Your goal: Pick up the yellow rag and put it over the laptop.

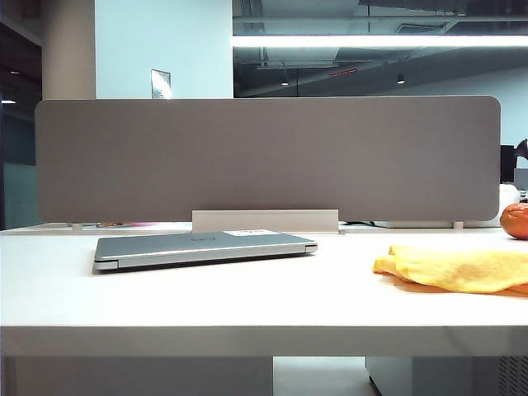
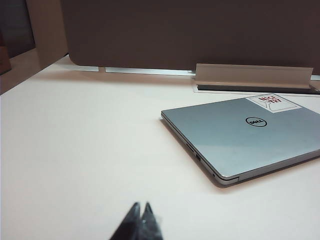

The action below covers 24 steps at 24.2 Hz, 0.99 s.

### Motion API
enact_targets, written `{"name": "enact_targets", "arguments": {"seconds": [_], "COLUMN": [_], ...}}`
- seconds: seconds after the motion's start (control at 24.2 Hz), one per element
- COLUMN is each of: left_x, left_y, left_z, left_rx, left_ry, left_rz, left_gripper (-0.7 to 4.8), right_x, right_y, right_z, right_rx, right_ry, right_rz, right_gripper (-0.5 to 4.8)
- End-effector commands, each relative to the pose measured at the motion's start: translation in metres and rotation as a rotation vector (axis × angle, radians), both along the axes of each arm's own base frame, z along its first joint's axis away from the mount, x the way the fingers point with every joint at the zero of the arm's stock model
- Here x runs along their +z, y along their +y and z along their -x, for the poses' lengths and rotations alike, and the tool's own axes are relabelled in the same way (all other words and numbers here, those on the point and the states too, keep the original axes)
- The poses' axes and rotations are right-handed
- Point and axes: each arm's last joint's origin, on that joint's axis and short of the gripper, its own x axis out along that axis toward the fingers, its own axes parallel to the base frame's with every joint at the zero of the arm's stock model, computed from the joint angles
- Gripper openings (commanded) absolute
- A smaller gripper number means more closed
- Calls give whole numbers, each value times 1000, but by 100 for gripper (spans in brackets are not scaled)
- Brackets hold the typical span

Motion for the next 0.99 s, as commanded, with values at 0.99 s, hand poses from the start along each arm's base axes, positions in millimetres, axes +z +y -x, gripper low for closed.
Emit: {"name": "enact_targets", "arguments": {"seconds": [0.99], "left_x": [2], "left_y": [0], "left_z": [0], "left_rx": [1], "left_ry": [-10], "left_rz": [-2], "left_gripper": [-6], "right_x": [3], "right_y": [0], "right_z": [0], "right_rx": [8], "right_ry": [-47], "right_rz": [170], "right_gripper": [-5]}}
